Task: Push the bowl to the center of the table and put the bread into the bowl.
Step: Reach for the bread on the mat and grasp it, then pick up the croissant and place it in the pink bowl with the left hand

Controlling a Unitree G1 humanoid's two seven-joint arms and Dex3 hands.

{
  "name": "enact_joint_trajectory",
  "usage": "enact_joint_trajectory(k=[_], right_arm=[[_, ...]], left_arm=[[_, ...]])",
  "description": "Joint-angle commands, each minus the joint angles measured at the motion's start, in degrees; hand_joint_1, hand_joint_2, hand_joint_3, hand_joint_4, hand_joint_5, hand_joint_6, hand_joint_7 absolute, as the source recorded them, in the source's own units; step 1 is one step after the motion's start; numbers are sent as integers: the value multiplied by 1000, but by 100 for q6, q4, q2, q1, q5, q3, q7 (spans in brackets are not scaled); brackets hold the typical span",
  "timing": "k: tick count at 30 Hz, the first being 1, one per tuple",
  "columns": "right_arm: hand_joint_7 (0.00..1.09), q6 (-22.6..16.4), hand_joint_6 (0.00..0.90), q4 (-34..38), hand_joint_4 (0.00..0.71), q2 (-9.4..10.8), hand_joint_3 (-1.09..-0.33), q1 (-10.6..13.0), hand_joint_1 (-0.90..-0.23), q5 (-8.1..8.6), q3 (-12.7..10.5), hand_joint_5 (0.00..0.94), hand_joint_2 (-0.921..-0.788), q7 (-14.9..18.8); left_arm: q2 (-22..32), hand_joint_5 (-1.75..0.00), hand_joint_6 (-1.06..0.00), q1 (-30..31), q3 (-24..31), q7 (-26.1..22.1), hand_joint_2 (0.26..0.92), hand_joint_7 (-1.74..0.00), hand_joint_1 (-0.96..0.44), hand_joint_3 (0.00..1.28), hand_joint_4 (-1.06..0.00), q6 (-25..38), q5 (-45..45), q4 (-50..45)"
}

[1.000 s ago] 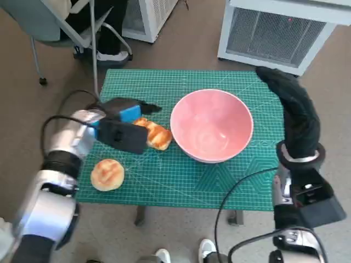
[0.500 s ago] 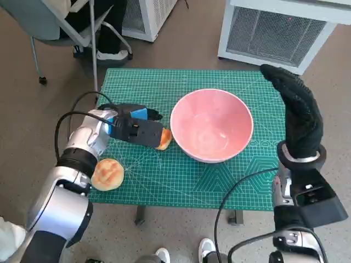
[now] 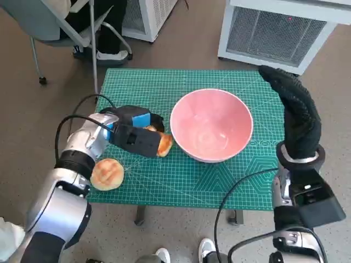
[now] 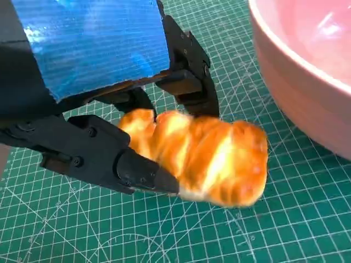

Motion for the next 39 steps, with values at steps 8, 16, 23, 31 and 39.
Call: enact_joint_trajectory(k=[8, 16, 23, 31, 39], right_arm=[[679, 103, -1, -1, 264, 14, -815, 176, -557, 16, 45, 6, -921, -35], [678, 110, -1, -8, 264, 26, -814, 195, -558, 39, 53, 5, -921, -30], [678, 105, -1, -20, 264, 11, -814, 208, -557, 95, 59, 5, -921, 2], [678, 133, -1, -77, 264, -21, -813, 215, -554, 160, 71, 5, -921, 21], [677, 198, -1, -208, 263, -26, -811, 251, -553, 185, 81, 4, -921, 27]], left_arm=[[512, -1055, -645, -134, 420, 262, 920, -1244, 1, 58, -697, -293, -358, -42], [786, -1053, -634, -294, 825, 387, 920, -1231, 2, 51, -722, -629, -694, -147], [950, -1038, -638, -409, 1163, 445, 920, -1216, 2, 38, -747, -992, -992, -378], [905, -1012, -651, -596, 1419, 457, 920, -1206, 1, 24, -767, -1335, -1282, -798], [405, -1042, -666, -757, 1384, 472, 920, -1168, 1, 17, -764, -1294, -1371, -1258]])
